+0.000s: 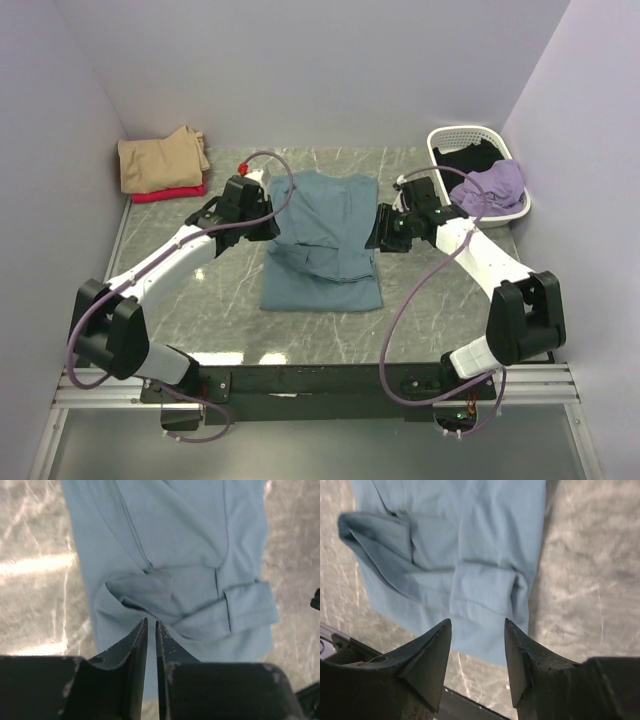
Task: Fold and stack the t-shirts
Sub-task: Fold the tshirt
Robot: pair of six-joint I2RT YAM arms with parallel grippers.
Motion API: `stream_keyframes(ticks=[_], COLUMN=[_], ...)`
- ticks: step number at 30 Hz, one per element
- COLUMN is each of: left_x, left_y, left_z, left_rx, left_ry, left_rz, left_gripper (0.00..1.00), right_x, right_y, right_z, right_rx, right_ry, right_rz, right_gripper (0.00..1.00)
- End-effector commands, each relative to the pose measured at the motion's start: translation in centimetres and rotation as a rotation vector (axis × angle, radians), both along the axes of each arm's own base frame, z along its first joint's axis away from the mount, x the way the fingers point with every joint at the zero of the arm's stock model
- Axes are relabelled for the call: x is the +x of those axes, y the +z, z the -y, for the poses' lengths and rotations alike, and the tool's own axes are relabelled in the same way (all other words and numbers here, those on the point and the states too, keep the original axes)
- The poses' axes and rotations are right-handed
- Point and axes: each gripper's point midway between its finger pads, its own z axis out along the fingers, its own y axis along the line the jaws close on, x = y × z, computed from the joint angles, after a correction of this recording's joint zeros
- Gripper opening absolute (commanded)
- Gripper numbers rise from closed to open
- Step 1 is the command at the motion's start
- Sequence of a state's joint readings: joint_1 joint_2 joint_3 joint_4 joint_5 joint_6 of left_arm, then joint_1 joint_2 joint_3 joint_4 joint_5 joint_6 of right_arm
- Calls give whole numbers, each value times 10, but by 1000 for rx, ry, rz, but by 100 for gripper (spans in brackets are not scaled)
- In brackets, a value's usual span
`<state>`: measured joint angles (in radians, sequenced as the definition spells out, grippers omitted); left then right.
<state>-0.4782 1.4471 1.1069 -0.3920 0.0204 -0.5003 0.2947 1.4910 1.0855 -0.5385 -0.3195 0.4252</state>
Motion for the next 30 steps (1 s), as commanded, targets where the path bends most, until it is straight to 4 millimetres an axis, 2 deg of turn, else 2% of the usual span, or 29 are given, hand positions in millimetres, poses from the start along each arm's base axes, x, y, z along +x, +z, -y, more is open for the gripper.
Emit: stream_keyframes(ticks=[1,6,10,22,29,30], left_x=[-27,-35,-34,-31,-29,-29], left_y=[-7,-15,-13,-24,-27,-29], left_z=[5,4,5,4,2,2], left_rx=[-44,-52,-54,-32,-17,-16], left_ry=[-71,-68,-67,-59,-49,-50], left_rz=[-51,-73,-67,-88,-92,-95], left_gripper=[18,17,17,16,16,15], right_x=[-32,-52,-56,-44,-35,-33], right_y=[-6,-29,-42,-63,-61,-60], right_z=[7,5,4,-7,-14,-15], right_rx=[-16,12,20,29,43,47], right_ry=[36,45,50,74,96,100], right_rz=[-50,-102,-113,-142,-123,-119], right_gripper=[54,55,55,54,49,45])
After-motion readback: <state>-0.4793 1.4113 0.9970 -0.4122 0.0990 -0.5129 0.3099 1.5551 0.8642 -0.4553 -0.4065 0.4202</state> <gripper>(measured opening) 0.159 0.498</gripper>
